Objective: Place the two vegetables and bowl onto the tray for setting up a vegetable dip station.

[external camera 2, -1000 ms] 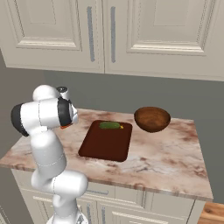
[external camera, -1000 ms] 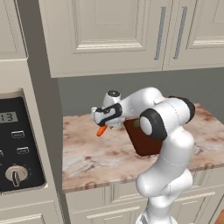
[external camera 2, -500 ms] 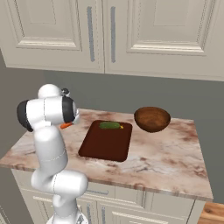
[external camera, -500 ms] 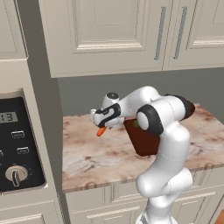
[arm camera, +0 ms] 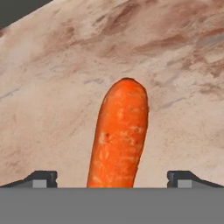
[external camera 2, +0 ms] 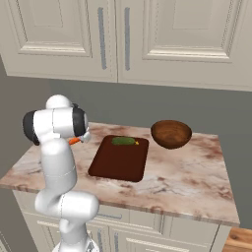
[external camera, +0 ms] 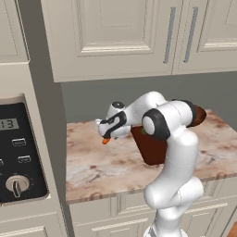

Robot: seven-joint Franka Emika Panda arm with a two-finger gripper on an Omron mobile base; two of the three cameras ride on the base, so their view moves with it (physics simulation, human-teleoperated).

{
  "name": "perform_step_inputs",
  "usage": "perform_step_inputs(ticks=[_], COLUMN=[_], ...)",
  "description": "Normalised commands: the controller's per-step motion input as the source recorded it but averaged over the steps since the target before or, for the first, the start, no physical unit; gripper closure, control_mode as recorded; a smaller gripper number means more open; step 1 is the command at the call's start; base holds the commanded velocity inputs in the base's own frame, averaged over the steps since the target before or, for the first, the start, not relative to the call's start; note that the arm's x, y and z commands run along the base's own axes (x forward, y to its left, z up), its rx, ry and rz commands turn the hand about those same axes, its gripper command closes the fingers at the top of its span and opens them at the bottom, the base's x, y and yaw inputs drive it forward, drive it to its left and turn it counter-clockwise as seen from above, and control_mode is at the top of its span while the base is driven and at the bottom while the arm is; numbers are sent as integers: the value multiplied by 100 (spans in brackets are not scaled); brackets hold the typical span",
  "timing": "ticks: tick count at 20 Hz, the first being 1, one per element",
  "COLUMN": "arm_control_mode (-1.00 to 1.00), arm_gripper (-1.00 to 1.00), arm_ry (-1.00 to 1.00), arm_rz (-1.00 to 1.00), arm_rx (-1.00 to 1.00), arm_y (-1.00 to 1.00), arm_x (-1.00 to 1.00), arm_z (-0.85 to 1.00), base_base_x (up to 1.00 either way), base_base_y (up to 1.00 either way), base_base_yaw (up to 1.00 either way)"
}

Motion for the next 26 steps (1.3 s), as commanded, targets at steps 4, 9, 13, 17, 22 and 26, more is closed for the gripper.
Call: perform_step_inputs(ticks=[4,9,13,17,22,26], arm_control_mode=[-100,-100,-100,-100,-100,-100], arm_gripper=[-100,100,100,100,100,100], arm_ry=[0,0,0,0,0,0], arm_rz=[3,3,3,3,1,0], arm_rx=[0,0,0,0,0,0], arm_y=[0,0,1,0,0,0], arm_x=[1,0,0,1,3,0], arm_z=[-15,-10,-12,-5,2,42], base_base_x=[0,0,0,0,0,0], base_base_y=[0,0,0,0,0,0], base_base_yaw=[0,0,0,0,0,0])
